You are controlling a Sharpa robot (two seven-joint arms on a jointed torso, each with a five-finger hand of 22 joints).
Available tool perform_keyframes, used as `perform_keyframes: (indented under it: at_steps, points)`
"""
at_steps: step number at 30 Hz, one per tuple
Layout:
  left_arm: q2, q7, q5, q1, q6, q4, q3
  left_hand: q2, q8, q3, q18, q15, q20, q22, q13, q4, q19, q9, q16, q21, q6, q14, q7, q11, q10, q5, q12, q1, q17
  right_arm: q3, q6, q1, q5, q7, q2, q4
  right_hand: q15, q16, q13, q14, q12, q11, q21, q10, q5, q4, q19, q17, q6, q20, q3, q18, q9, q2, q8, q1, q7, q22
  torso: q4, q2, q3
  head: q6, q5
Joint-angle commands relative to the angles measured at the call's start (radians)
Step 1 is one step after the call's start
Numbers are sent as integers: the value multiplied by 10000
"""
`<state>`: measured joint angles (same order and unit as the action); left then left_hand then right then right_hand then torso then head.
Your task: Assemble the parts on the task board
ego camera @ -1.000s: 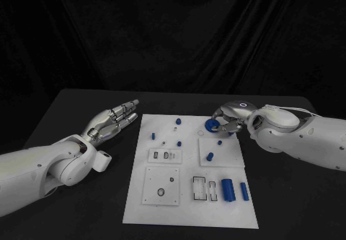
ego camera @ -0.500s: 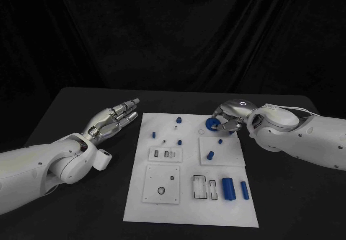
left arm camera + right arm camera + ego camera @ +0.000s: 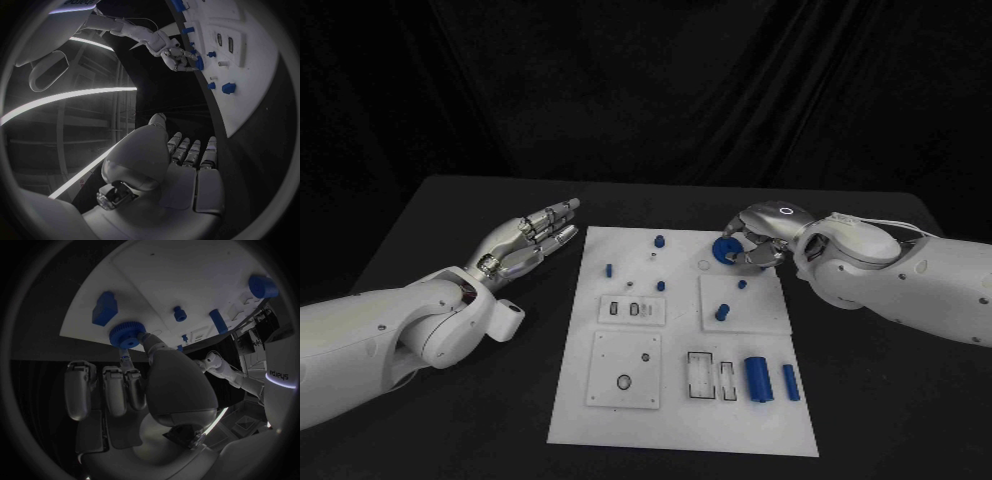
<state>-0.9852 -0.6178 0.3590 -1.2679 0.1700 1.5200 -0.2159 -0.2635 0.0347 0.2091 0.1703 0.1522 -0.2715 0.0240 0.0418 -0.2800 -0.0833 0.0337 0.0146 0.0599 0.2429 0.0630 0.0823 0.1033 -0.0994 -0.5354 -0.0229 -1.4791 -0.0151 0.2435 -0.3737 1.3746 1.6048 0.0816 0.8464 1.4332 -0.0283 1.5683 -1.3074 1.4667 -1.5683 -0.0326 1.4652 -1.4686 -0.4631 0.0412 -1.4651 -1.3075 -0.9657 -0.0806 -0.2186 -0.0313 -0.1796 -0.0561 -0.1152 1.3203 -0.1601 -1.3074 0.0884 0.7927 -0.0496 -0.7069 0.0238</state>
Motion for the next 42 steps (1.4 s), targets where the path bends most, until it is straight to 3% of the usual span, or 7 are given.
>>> perform_keyframes:
  at_steps: [1, 8, 14, 26, 32, 42]
  points:
    - [-17, -89, 1, 13, -103, 39, 8, 4, 17, -78, 117, 79, -73, 3, 6, 21, 9, 3, 6, 47, -18, -17, 21, 53, -14, -75, 14, -82, 3, 40, -280, 85, 67, -100, 7, 185, -62, 25, -2634, 1041, -25, 69, 102, -1021, 51, 68, -501, -2633, -946, 36, -13, 60, -902, 31, -385, -113, 624, -2303, 5, -3, -14, -13, -16]
    - [-3, -84, 1, 13, -124, 17, 8, 21, 20, -77, 118, 84, -77, 3, 8, 26, 9, 5, 8, 46, -7, -9, 23, 53, -17, -80, 13, -86, 1, 38, -354, 483, 65, -124, -77, 658, -106, 25, -2634, 1041, -25, 114, 376, -1021, 345, 118, -665, -2633, -969, 81, -38, 131, -1012, 6, -359, -197, 666, -2397, 2, 8, -15, 18, -35]
    - [66, -70, 1, 14, -161, -34, 7, 33, 20, -74, 118, 87, -79, 4, 11, 30, 4, 5, 10, 50, -5, -5, 23, 51, -25, -84, 11, -87, 1, 38, -122, 608, 10, -204, -380, 793, -114, 25, -2634, 1041, -25, 121, 396, -1021, 468, 136, -677, -2633, -983, 90, -48, 136, -1050, 12, -351, -220, 675, -2404, 11, 14, -5, -1, -16]
    - [180, -43, 1, 15, -237, -96, 7, 48, 19, -77, 118, 98, -84, 4, 6, 37, 3, 4, 9, 50, -18, -7, 25, 48, -12, -100, 14, -93, 1, 38, 314, 607, -204, -570, -1615, 211, -118, 25, -2634, 1041, -25, 123, 405, -1021, 614, 138, -683, -2633, -951, 98, -76, 138, -1080, 38, -313, -214, 674, -2406, 15, 21, 3, 8, 30]
    - [245, -37, 1, 16, -277, -132, 7, 48, 19, -77, 118, 98, -84, 4, 6, 37, 3, 4, 9, 50, -18, -7, 25, 48, -12, -100, 14, -93, 1, 37, 354, 524, -215, -712, -2157, -179, -117, 25, -2634, 1041, -25, 121, 390, -1021, 640, 127, -674, -2633, -914, 100, -89, 134, -1082, 38, -284, -200, 667, -2401, 36, 28, 3, 7, 48]
    - [238, -48, 1, 16, -279, -136, 7, 57, 19, -88, 117, 125, -93, 6, 6, 46, -4, 5, 13, 55, -19, 6, 24, 41, -8, -118, 15, -103, -2, 36, 618, 323, -218, -740, -2702, -648, -78, 25, -2634, 1041, -25, 61, 377, -1021, 717, 157, -666, -2633, -726, 82, -101, 131, -1062, 20, -124, -260, 589, -2395, 2, 21, 3, -43, 20]
